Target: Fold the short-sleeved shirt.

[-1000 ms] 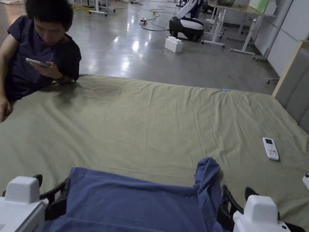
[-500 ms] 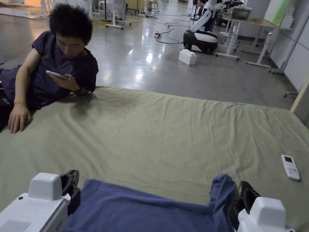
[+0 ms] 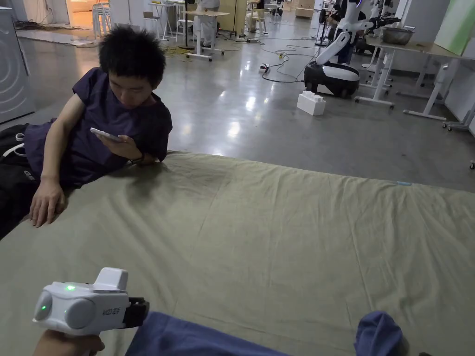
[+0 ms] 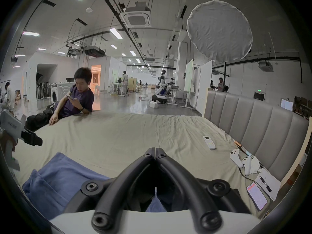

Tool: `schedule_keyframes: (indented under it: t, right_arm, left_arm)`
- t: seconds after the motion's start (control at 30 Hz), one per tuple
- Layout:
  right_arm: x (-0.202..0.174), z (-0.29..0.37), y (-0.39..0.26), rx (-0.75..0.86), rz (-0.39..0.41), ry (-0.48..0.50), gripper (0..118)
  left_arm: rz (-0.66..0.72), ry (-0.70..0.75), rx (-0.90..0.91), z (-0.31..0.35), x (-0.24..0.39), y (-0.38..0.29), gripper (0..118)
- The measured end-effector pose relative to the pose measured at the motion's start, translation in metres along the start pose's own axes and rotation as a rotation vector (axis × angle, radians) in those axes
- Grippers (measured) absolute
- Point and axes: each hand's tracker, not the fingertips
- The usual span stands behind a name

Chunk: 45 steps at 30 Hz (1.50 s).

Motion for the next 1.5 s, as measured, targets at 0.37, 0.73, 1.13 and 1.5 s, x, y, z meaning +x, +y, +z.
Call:
schedule_keyframes:
  t: [0.37, 0.73, 1.13, 1.5]
  right_arm:
    - [0.031, -0.013, -0.032, -0.177, -0.038, -0.059, 1]
    - [0.065, -0.1, -0.045, -0.515, -0.137, 0.051, 1]
    - [0.07, -0.21, -0.052, -0.788, -0.139, 0.12, 68]
    - [0.052, -0.248, -0.065, -0.88, -0.05, 0.108, 68]
  left_arm:
    - [-0.103, 0.068, -0.159, -0.064, 0.023, 0.004, 70]
    - [-0.158, 0.067, -0.103, -0.047, 0.038, -0.003, 13]
    - [-0.158, 0.075, -0.058, -0.016, 0.035, -0.004, 7]
    - [-0.153, 0.072, -0.048, -0.005, 0.041, -0.005, 7]
